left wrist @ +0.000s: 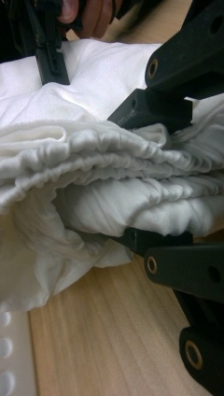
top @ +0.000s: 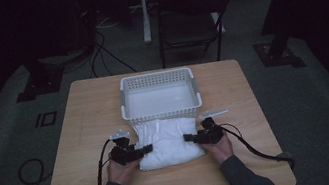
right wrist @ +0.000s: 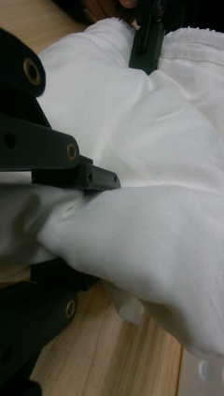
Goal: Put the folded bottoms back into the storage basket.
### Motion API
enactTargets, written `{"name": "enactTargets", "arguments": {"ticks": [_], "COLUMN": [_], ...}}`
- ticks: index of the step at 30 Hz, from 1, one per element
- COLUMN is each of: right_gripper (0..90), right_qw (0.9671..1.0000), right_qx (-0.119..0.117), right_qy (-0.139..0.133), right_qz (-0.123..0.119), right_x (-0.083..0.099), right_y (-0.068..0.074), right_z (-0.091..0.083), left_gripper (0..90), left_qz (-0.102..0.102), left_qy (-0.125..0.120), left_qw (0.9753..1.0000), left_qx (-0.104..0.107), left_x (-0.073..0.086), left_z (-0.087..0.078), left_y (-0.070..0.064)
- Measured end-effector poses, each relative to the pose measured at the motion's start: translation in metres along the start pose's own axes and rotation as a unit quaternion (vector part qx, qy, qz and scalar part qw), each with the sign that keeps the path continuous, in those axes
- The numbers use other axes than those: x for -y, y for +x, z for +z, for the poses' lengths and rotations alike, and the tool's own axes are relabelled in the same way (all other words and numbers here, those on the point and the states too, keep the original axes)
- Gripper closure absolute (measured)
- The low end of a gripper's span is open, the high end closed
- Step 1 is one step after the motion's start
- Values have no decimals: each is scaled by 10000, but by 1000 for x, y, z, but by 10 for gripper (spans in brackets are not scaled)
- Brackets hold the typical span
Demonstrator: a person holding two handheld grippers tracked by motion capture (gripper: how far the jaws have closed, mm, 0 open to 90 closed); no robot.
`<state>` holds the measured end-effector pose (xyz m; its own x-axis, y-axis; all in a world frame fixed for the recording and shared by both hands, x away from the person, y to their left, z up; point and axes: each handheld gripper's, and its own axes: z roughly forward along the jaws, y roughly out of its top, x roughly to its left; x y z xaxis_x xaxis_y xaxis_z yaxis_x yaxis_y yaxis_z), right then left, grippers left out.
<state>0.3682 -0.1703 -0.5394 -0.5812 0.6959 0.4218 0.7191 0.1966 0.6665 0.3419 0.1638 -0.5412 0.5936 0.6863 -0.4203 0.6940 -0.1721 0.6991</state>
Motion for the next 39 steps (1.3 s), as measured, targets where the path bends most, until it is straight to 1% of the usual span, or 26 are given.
{"name": "enactTargets", "arguments": {"ticks": [3, 6, 8, 12, 19, 23, 26, 31, 36, 39], "right_gripper": [645, 645, 645, 646, 649, 651, 651, 651, 651, 651], "right_qw": [9999, 9992, 9985, 9977, 9965, 9963, 9964, 9962, 9961, 9950], "right_qx": [66, 270, 365, 442, 516, 511, 511, 514, 496, 560], "right_qy": [-30, -40, -42, -77, -112, -149, -151, -179, -250, -271], "right_qz": [-73, -306, -405, -516, -650, -668, -661, -676, -690, -780], "right_x": [0, 0, 0, 0, -1, -1, -1, -1, -2, -3], "right_y": [3, 9, 14, 18, 23, 26, 27, 28, 30, 33], "right_z": [-1, -2, -3, -4, -8, -11, -13, -16, -21, -23], "left_gripper": [535, 535, 535, 536, 539, 540, 540, 540, 540, 540], "left_qz": [115, 190, 262, 399, 473, 551, 558, 604, 664, 676], "left_qy": [-14, -25, -21, -36, -68, -87, -94, -113, -182, -210], "left_qw": [9999, 9997, 9994, 9985, 9978, 9971, 9969, 9965, 9960, 9957], "left_qx": [-116, -166, -233, -385, -459, -518, -548, -568, -575, -596], "left_x": [-1, -1, -1, -2, -2, -3, -4, -4, -6, -7], "left_z": [-1, -2, -4, -6, -9, -12, -13, -14, -18, -20], "left_y": [-4, -6, -8, -15, -19, -24, -26, -29, -33, -35]}}
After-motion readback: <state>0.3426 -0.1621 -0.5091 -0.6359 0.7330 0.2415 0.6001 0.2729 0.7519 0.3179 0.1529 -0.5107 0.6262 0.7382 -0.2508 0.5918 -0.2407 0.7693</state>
